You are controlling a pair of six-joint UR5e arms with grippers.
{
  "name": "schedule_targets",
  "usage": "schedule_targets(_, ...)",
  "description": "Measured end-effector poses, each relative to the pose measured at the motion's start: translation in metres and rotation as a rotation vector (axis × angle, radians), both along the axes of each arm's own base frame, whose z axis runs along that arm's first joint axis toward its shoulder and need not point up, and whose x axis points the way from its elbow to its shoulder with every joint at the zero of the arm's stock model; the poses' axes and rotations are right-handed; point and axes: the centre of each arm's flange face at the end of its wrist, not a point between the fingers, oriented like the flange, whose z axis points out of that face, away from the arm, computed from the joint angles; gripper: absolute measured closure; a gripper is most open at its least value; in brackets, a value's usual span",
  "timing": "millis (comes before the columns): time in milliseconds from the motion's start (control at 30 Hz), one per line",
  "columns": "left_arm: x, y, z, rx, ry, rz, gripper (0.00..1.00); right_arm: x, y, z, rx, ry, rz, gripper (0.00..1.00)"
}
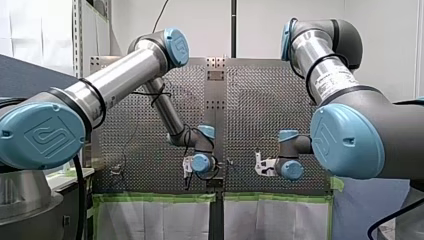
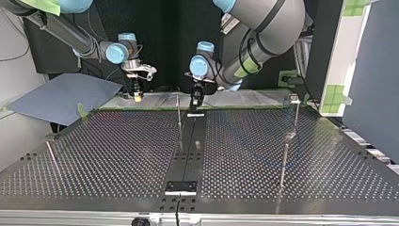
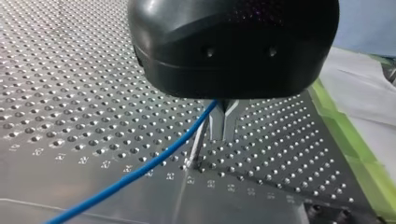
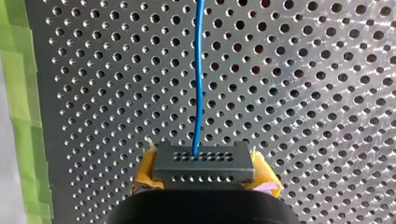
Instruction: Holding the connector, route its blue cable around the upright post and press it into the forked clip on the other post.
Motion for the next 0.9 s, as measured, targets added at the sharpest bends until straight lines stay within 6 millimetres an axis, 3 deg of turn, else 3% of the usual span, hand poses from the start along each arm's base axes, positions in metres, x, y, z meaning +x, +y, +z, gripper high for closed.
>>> schedule_targets(400,0.025,-0.011,0.022,-0.016,-0.022,-0.001,0.99,-0.003,-0.009,0.004,-0.011,-0.017,-0.007,0.98)
schedule_targets(900,0.055,-0.013,0.047,-0.021,-0.034,0.010,0.99,0.006,-0.046,0.028,-0.039,-0.027,-0.005,0.98)
